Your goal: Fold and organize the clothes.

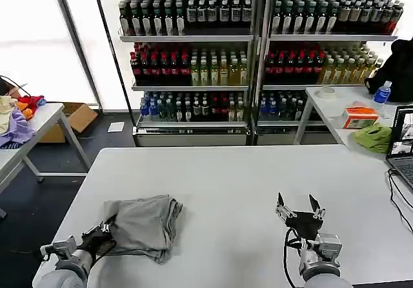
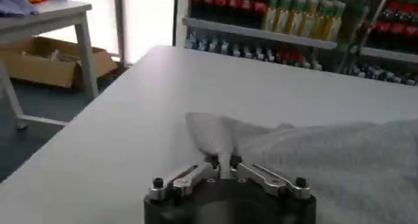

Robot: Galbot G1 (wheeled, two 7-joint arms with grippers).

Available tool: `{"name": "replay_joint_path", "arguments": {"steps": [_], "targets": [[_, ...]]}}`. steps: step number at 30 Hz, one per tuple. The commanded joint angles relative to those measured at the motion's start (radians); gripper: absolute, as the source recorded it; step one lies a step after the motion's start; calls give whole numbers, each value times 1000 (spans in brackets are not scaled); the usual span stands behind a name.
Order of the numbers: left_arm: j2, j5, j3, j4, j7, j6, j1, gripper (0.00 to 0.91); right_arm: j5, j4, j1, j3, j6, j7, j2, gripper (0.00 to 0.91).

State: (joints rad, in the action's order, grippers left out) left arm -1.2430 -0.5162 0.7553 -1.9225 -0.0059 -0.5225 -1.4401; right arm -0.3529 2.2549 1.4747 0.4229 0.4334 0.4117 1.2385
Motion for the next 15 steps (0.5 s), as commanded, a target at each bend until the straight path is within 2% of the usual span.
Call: {"name": "replay_joint_path", "arguments": {"steps": [1, 5, 8, 13, 15], "targets": [[176, -56, 282, -40, -8, -3, 6, 0, -3, -5, -11, -7, -2, -1, -2, 907], [305, -15, 383, -37, 12, 3, -5, 0, -4, -8, -19, -16, -2, 0, 0, 907], [337, 29, 383, -92, 32, 8, -31, 0, -3, -9, -16, -15, -4, 1, 3, 907], [300, 70, 253, -214, 41, 6, -60, 0, -2, -2, 1, 3, -5, 4, 7, 907], [271, 70, 139, -259, 31, -7, -64, 0, 0, 5, 12, 21, -3, 6, 10, 907]]}}
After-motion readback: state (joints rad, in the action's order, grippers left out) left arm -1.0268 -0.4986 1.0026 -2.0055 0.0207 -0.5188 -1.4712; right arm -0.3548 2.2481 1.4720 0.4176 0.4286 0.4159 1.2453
